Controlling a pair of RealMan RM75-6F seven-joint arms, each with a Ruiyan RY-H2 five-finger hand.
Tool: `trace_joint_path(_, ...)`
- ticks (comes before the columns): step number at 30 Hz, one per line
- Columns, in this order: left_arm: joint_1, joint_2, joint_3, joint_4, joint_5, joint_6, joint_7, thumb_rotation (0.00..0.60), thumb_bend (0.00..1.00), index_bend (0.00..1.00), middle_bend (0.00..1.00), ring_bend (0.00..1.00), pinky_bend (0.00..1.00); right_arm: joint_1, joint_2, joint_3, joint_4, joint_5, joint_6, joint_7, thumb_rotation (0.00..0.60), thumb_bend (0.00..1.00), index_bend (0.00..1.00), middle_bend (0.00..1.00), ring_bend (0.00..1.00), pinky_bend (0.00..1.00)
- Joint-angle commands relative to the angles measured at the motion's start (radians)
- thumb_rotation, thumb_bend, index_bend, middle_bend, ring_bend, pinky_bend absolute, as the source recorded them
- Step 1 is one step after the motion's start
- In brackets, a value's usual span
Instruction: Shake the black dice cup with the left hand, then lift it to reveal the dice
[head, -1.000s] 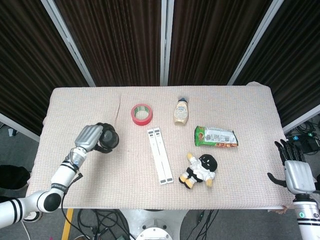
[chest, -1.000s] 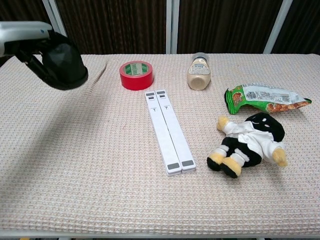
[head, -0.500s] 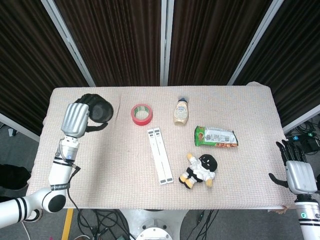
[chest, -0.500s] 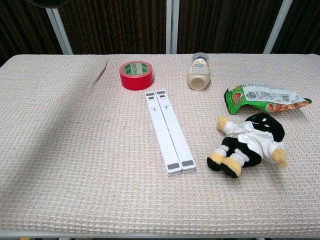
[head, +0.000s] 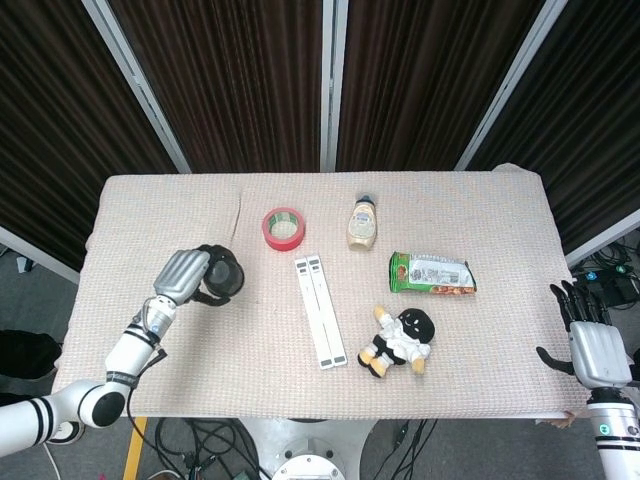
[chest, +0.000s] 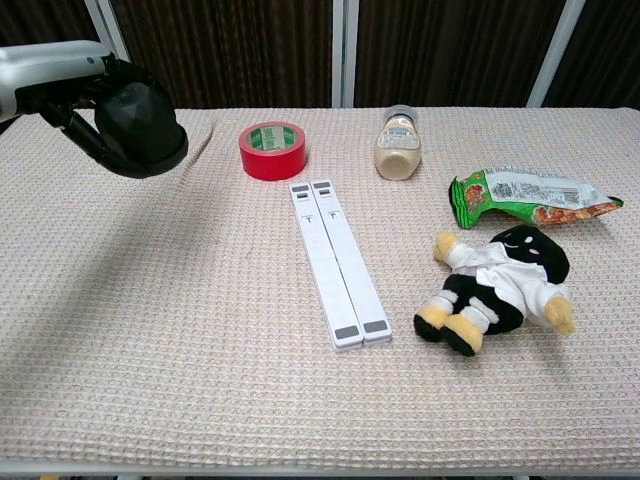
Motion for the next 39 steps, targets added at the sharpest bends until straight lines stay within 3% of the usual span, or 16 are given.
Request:
trace_joint_path(1, -0.006, 0.018, 0.033, -0.095, 0.108, 0.033, -0.078, 0.6, 0.25, 0.49, 0.48, 0.29, 0.43, 0.002, -0.006, -0.001, 0.003, 0.002, -0.006, 0.0, 0.6, 0.1, 0.0, 0.0, 0.0, 0.0)
trace_joint_path(6, -0.034, 0.018, 0.104, -0.237, 0.213, -0.04, -0.109, 0.6, 0.25, 0.49, 0.48, 0.3, 0.44, 0.007, -0.007, -0.005, -0.003, 0.002, -0.017, -0.019, 0.6, 0.1, 0.0, 0.0, 0.0, 0.0)
trace_joint_path(9, -0.055, 0.009, 0.115, -0.226, 0.241, -0.055, -0.074, 0.6, 0.25, 0.49, 0.49, 0.3, 0.44, 0.011, 0.001, -0.004, -0.017, 0.001, -0.02, -0.026, 0.6, 0.1, 0.0, 0.0, 0.0, 0.0)
trace_joint_path(13, -0.064, -0.042, 0.037, -0.073, 0.155, 0.019, -0.023, 0.6, 0.25, 0.49, 0.49, 0.3, 0.44, 0.012, 0.005, -0.001, -0.028, 0.004, -0.018, -0.033, 0.6, 0.1, 0.0, 0.0, 0.0, 0.0)
trace_joint_path(17, -0.09, -0.103, -0.08, 0.201, -0.003, 0.08, 0.024, 0.6, 0.25, 0.48, 0.49, 0.3, 0.44, 0.011, 0.004, 0.001, -0.024, 0.013, -0.021, -0.029, 0.6, 0.1, 0.0, 0.0, 0.0, 0.0)
trace_joint_path(20, -0.112, -0.118, -0.153, 0.319, -0.164, 0.01, -0.006, 0.6, 0.25, 0.47, 0.49, 0.3, 0.44, 0.008, 0.002, 0.002, -0.017, 0.015, -0.019, -0.015, 0.6, 0.1, 0.0, 0.0, 0.0, 0.0)
trace_joint_path(23, -0.108, -0.069, -0.107, 0.251, -0.138, -0.044, 0.014, 0.6, 0.25, 0.45, 0.49, 0.3, 0.44, 0.007, -0.001, 0.004, -0.004, 0.019, -0.018, -0.004, 0.6, 0.1, 0.0, 0.0, 0.0, 0.0)
trace_joint_path(28, -0.062, 0.02, 0.033, -0.129, 0.016, -0.126, -0.015, 0.6, 0.25, 0.44, 0.49, 0.3, 0.44, 0.011, -0.008, -0.002, 0.009, 0.012, -0.029, 0.006, 0.6, 0.1, 0.0, 0.0, 0.0, 0.0)
trace_joint_path(32, -0.051, 0.034, 0.088, -0.278, 0.148, -0.118, -0.028, 0.6, 0.25, 0.43, 0.49, 0.3, 0.44, 0.006, 0.002, -0.002, -0.001, 0.004, -0.016, 0.005, 0.6, 0.1, 0.0, 0.0, 0.0, 0.0)
trace_joint_path(34, -0.056, 0.035, 0.065, -0.249, 0.136, -0.096, -0.036, 0.6, 0.25, 0.43, 0.49, 0.3, 0.44, 0.002, 0.009, 0.001, -0.005, 0.004, -0.004, 0.008, 0.6, 0.1, 0.0, 0.0, 0.0, 0.0)
trace_joint_path(36, -0.066, 0.024, 0.029, -0.164, 0.053, -0.086, -0.041, 0.6, 0.25, 0.43, 0.49, 0.3, 0.44, 0.0, 0.012, 0.003, -0.005, 0.007, -0.001, 0.01, 0.6, 0.1, 0.0, 0.0, 0.0, 0.0)
trace_joint_path(39, -0.102, -0.02, -0.013, 0.064, -0.097, -0.062, 0.041, 0.6, 0.25, 0.43, 0.49, 0.3, 0.44, -0.001, 0.012, 0.004, -0.001, 0.015, -0.007, 0.012, 0.6, 0.1, 0.0, 0.0, 0.0, 0.0)
